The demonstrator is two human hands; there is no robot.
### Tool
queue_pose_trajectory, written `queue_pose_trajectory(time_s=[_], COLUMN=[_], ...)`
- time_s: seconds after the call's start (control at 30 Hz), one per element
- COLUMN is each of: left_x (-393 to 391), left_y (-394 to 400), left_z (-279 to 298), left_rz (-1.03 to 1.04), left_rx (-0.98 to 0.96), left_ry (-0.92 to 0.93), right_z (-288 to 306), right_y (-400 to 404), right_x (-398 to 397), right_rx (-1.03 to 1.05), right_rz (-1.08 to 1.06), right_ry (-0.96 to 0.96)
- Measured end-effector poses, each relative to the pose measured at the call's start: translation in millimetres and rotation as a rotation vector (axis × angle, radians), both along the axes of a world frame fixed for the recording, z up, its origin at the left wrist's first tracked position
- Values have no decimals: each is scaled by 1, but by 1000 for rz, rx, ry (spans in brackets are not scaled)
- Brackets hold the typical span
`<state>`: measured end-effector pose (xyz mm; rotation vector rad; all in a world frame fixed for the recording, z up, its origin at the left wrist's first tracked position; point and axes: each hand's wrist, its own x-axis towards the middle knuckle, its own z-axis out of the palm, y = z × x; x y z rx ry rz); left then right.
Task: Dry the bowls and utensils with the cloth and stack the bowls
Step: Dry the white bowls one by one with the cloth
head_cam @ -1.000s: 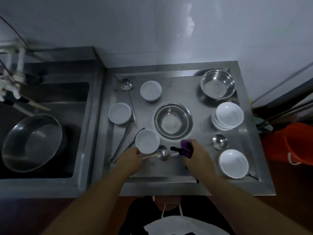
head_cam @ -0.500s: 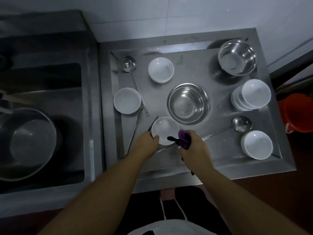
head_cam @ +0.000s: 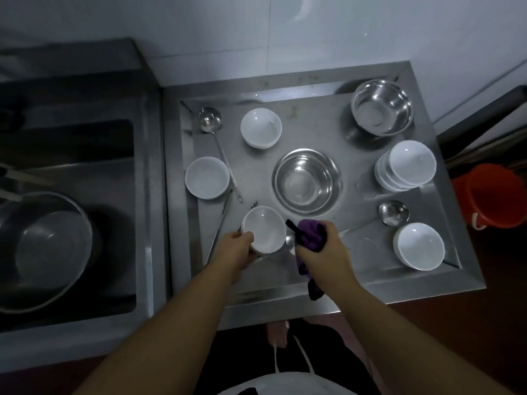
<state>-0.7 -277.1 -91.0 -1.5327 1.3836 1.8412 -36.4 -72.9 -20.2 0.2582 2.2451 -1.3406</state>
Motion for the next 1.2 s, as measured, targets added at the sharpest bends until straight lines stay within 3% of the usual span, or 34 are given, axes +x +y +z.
queue_pose_trajectory(time_s=[0.23, 0.4, 0.53, 0.93, 1.1, 1.2], left_x=[18, 17, 17, 30, 32, 34], left_y=[7, 28, 43, 9, -22, -35], left_z=[83, 155, 208, 285, 296, 302], left_rz=[120, 186, 89, -256, -298, -261], left_rx=[23, 136, 186, 291, 367, 391], left_ry=[164, 389, 609, 909, 1008, 1055], right_z=[57, 114, 153, 228, 251, 268], right_y=[-1, -3, -7, -22, -49, -75], right_x=[-28, -43, -46, -28, -25, -21], right_rx=[-178, -133, -107, -228, -45, 64], right_rz=[123, 480, 739, 789, 924, 933], right_ry=[96, 379, 615, 827, 1069, 1001])
